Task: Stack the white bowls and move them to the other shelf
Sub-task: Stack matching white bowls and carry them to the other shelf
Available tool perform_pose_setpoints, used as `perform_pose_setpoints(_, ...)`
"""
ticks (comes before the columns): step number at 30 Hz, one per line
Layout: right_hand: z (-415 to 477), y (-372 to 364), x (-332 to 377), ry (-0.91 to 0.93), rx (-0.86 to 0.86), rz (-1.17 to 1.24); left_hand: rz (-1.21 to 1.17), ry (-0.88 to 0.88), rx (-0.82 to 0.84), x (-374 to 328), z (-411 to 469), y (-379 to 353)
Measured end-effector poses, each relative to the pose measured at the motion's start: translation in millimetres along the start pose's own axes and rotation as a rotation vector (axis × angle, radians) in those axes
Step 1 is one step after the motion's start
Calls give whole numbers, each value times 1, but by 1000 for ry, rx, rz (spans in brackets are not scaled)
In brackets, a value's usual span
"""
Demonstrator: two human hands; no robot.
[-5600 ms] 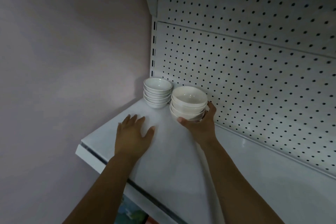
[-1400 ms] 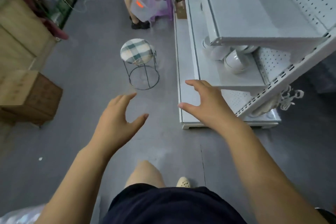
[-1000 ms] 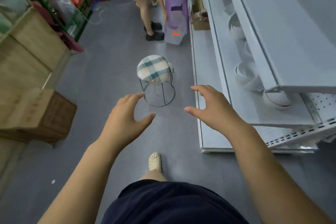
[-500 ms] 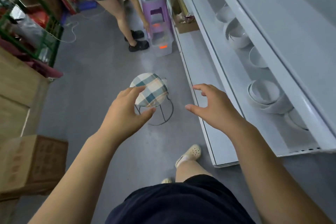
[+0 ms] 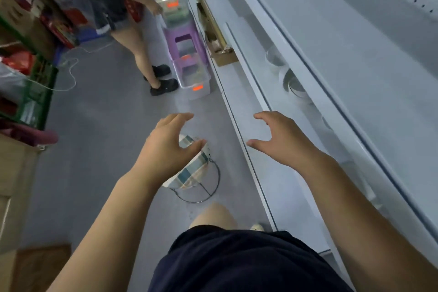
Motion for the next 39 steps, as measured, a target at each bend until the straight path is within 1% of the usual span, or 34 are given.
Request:
perform_pose_setpoints(4, 12, 15, -26, -100, -37, 3, -11, -112, 93, -17, 56, -24)
perform_pose_setpoints(10, 36, 24, -78, -282, -182, 82, 18, -431, 189, -64, 163, -63)
perform_pose_setpoints(12, 46, 24, -94, -369, -240, 114, 84, -576, 231, -82, 196, -81)
perform_pose_setpoints(17, 57, 9, -125, -584, -416, 226, 310, -923, 414, -118, 253, -128)
perform_pose_setpoints(20, 58, -12, -134, -667, -514, 259, 429, -1102, 514, -126, 269, -163)
perform_pose_setpoints(23, 58, -36, -145, -713, -641, 271, 487, -1252, 532, -130, 275, -200)
perform_pose_setpoints(26, 59, -59, -162, -732, -736, 221, 507, -1339, 464, -135, 275, -234)
perform_pose_setpoints(29, 59, -80, -184, -778, -791, 108, 470, -1393, 375, -134, 273, -265)
perform_pose_setpoints(31, 61, -92, -196, -782, -864, 12, 429, -1430, 296, -129, 273, -286)
perform_pose_setpoints(35, 72, -113, -211, -689, -1230, -209, 246, -1452, 54, -123, 276, -310)
perform_pose_setpoints(39, 85, -124, -222, -627, -1472, -300, 24, -1487, -132, -118, 283, -326)
Point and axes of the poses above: each hand's wrist, its own z-axis towards the middle knuckle, its own y-axis out of the back of the hand, x = y × z, the point moved 4 cm from there along z, towards the middle knuckle, and after that the axes turned 14 degrees about z, right-handed, at the moved point
